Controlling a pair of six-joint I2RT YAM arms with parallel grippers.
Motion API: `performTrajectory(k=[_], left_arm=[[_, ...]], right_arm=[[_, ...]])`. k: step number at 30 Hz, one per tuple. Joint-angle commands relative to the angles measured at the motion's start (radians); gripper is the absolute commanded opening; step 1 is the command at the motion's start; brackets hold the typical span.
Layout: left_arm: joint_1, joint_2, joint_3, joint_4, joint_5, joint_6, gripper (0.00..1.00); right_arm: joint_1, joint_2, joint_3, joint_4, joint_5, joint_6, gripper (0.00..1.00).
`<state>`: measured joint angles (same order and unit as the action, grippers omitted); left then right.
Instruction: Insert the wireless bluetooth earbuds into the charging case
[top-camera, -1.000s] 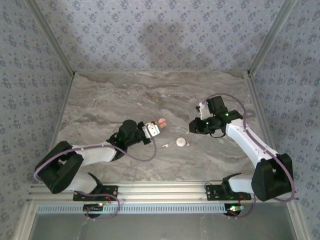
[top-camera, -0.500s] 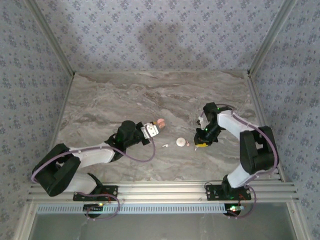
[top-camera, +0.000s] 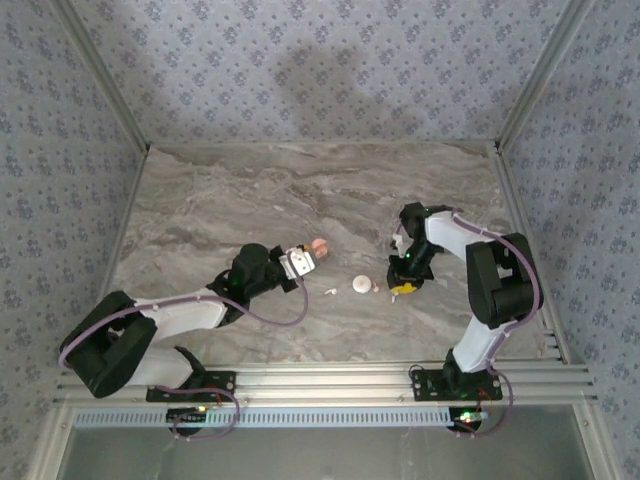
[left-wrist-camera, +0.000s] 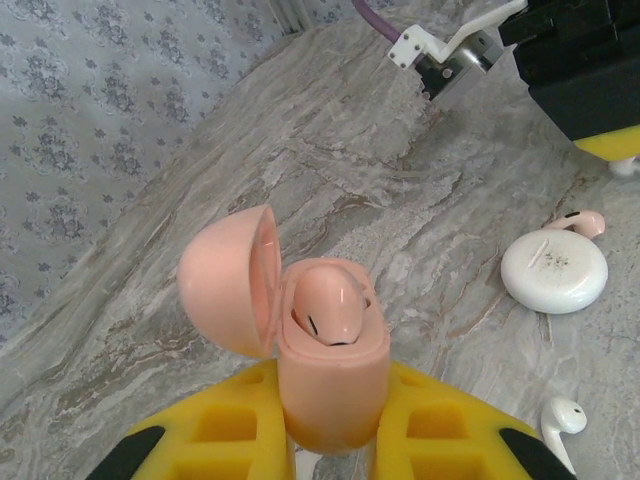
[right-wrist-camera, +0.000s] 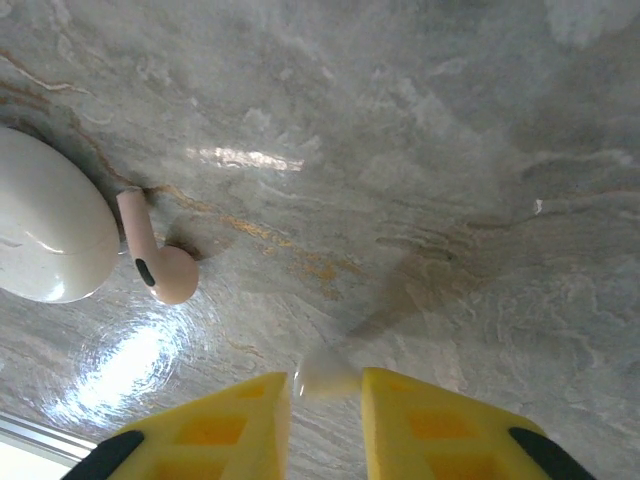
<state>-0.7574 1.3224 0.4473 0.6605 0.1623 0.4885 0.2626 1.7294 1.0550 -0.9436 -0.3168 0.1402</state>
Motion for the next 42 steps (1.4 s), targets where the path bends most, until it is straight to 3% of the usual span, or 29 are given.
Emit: performTrajectory(k=[1,4,13,34,42], left_arm=[[-0.002,-0.028,-0.013,0.014,-0.013,-0.008,0.11],[-0.003,-0.033,-0.019,0.016,-0.02,-0.01,0.11],[0.003,-0.071,-0.056,0.028,-0.039,-0.037,0.11],[0.018,-0.106,-0.061,0.012,-0.036,-0.037,0.11],[0.021,-0.1,-0.053,0.005,-0.032,-0.035,0.11]], right_arm=[[0.01,0.018,0.036,-0.037,0.025,-0.004,0.31],[0.025,0.002,0.06,-0.04,0.034,0.009,0.38],[0.117,-0.072,0.129,-0.057,0.08,0.072,0.42],[0.188,0.151,0.16,-0.062,0.155,0.078,0.4],[0.175,0.156,0.176,-0.094,0.279,0.079,0.39]])
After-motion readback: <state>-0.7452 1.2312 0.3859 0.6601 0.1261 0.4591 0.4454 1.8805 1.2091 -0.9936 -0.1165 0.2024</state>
